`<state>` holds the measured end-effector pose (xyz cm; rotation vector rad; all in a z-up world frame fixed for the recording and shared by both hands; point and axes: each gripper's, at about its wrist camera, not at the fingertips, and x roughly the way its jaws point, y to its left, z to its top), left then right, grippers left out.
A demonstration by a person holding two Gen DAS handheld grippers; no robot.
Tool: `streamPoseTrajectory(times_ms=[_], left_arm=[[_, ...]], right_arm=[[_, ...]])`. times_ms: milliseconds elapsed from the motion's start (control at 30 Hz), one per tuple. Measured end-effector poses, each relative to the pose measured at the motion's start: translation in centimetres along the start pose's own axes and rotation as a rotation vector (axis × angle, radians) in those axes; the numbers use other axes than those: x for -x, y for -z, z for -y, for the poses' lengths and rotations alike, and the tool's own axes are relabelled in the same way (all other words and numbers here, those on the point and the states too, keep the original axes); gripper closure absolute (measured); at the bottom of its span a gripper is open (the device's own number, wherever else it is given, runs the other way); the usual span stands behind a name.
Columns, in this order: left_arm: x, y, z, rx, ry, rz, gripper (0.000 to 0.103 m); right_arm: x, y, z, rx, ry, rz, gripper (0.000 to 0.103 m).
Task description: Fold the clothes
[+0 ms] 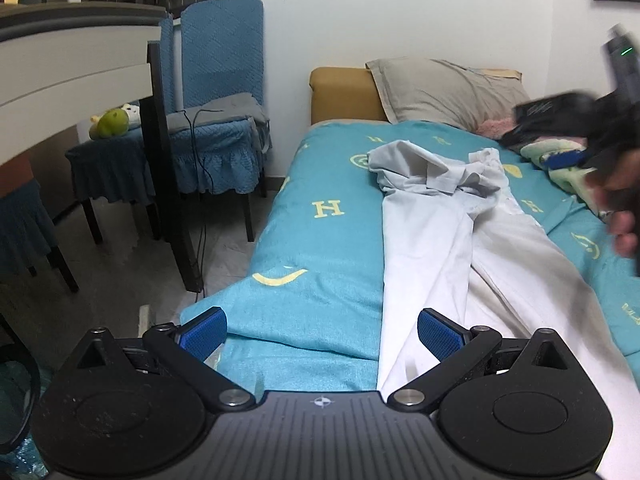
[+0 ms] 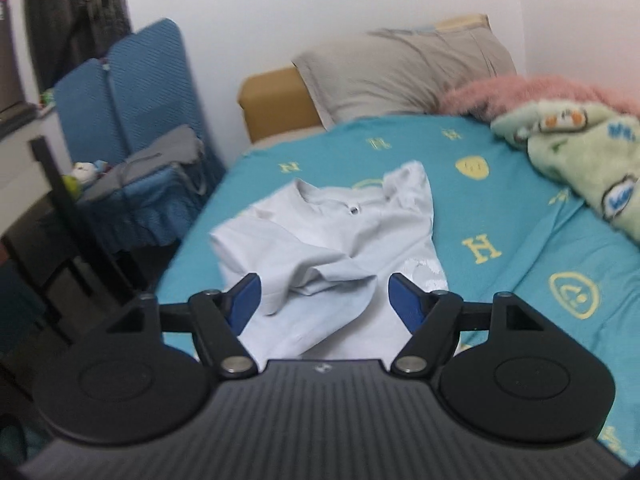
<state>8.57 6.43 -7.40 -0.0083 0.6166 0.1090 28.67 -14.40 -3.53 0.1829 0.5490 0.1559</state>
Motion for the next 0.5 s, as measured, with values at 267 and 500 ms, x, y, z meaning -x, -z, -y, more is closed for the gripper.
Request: streamPoseTrajectory(times_ms=[267,500], left_arm=[[3.0,-0.7,0.3,-0.015,-0.017,0.058,0.001],[4.8,-0.8,1.9,-0.076,-0.016,0.09,0.001]], right_arm=[[11.7,1.2,-0.1,0.022,-0.013,0.023,0.031],[19.6,5.0,1.4,-0.051,-0.017,0.004,0.031]])
